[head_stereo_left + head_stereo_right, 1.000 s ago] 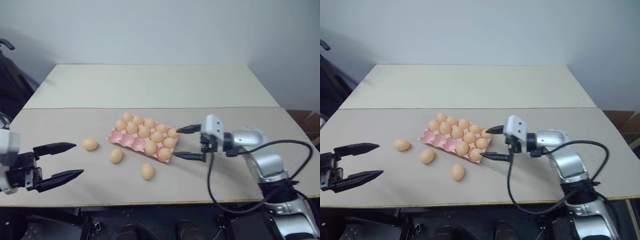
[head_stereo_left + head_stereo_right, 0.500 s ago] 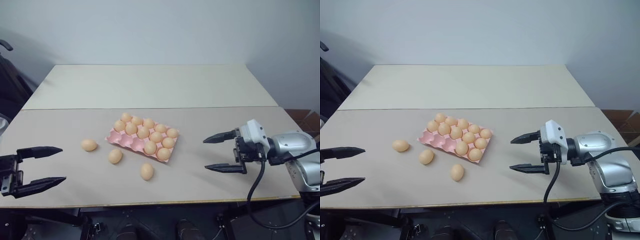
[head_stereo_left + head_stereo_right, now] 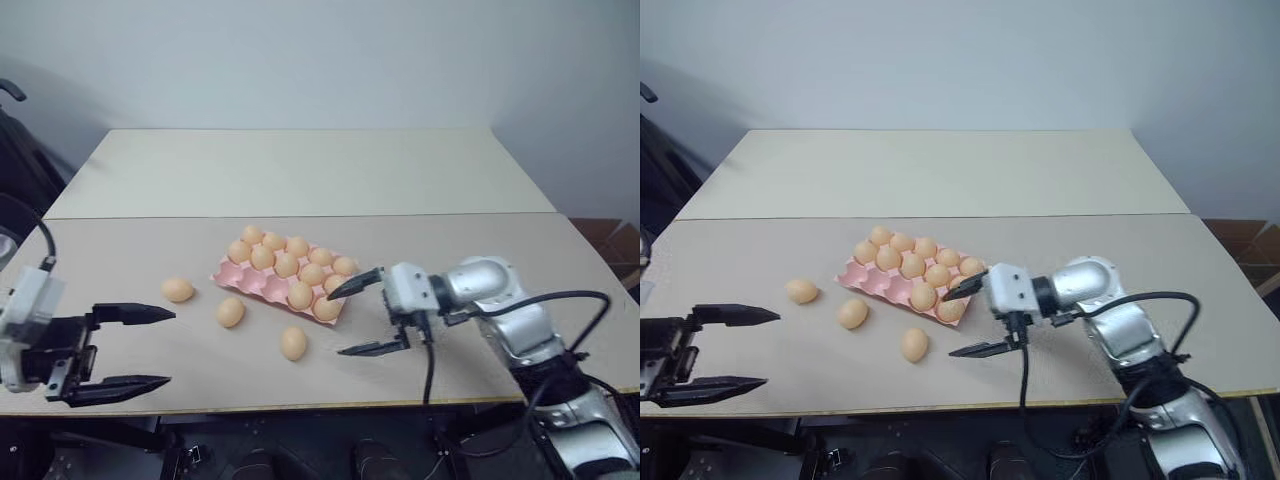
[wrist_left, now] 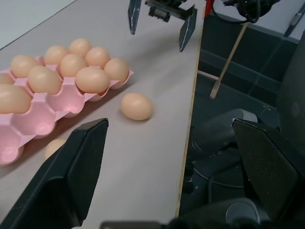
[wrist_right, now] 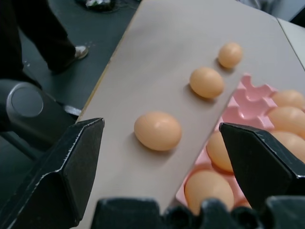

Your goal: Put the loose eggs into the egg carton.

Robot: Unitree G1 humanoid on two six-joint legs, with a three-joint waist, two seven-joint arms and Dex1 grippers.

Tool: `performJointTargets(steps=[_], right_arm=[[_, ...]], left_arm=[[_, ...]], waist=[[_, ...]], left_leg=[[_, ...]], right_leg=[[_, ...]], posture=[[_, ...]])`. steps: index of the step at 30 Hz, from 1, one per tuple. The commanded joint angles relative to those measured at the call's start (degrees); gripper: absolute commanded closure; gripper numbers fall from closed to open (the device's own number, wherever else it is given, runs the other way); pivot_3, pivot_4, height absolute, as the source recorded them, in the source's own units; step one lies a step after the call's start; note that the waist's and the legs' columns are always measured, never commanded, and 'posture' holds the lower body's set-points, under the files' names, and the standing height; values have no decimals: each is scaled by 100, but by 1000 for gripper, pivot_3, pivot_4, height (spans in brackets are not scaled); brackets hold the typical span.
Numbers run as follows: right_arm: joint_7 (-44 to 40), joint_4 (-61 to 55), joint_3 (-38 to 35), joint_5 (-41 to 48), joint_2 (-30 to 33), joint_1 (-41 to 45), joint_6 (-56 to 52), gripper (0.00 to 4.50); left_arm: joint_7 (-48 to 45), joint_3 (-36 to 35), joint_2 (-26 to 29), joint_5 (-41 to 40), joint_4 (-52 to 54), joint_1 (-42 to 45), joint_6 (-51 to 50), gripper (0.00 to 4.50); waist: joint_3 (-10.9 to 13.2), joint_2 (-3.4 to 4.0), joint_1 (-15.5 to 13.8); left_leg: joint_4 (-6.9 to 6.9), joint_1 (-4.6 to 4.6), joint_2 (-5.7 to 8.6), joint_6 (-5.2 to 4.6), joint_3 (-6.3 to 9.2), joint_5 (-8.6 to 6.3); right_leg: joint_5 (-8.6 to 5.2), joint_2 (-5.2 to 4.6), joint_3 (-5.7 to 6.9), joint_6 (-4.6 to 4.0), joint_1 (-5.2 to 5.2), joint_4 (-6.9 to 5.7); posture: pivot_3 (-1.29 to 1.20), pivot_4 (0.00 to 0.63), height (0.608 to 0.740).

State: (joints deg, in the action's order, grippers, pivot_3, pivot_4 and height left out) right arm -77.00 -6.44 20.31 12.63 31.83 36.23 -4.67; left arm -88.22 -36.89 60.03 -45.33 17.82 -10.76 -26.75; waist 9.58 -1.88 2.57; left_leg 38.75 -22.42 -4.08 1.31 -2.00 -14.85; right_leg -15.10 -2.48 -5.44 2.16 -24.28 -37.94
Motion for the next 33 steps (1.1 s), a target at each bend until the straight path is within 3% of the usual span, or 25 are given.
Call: performJointTargets(steps=[1, 7, 16, 19, 23, 24, 33], right_arm=[[82, 360, 430, -594, -268, 244, 744, 10], [755, 1404, 997, -1583, -1064, 665, 1256, 10], [786, 1839, 1288, -2007, -1239, 759, 1690, 10], [725, 1846, 1374, -2098, -1200, 732, 1742, 576], [621, 1734, 1332, -2009, -1171, 681, 1718, 1894], [614, 1703, 1309, -1985, -1167, 672, 1705, 2040], [952, 1100, 555, -1116, -1624, 910, 660, 2112]], left_arm=[[58, -22, -4, -58, 66, 75, 3, 0], [152, -3, -25, -36, 127, 57, -11, 0], [184, -88, 8, 31, 151, -106, 5, 0], [215, -112, 2, 28, 180, -135, -5, 0], [347, -193, -41, 48, 210, -190, -13, 0], [404, -232, -67, 55, 216, -206, -10, 0], [1138, -840, -391, 95, 228, -366, -88, 0]], waist=[[0, 0, 0], [0, 0, 4], [0, 0, 1], [0, 0, 2], [0, 0, 5], [0, 0, 7], [0, 0, 18]], left_leg=[[0, -1, 0, 0, 0, 0], [2, 0, 0, 1, 0, 1], [2, 1, 0, 1, 0, 1], [2, 2, 0, 1, 0, 1], [1, 1, 0, 1, 0, 1], [1, 2, 0, 1, 0, 1], [1, 3, -2, 1, 2, 1]], right_leg=[[0, 0, 0, 0, -1, 0], [0, 0, 1, -1, -3, -6], [0, 0, 2, -2, -1, -7], [0, 0, 2, -2, -1, -7], [0, 0, 2, -2, -1, -6], [0, 0, 2, -2, -1, -7], [0, 0, 2, -3, -1, -10]], posture=[[0, 150, 740], [0, 150, 740], [0, 150, 740], [0, 150, 740], [0, 150, 740], [0, 150, 740], [0, 150, 740]])
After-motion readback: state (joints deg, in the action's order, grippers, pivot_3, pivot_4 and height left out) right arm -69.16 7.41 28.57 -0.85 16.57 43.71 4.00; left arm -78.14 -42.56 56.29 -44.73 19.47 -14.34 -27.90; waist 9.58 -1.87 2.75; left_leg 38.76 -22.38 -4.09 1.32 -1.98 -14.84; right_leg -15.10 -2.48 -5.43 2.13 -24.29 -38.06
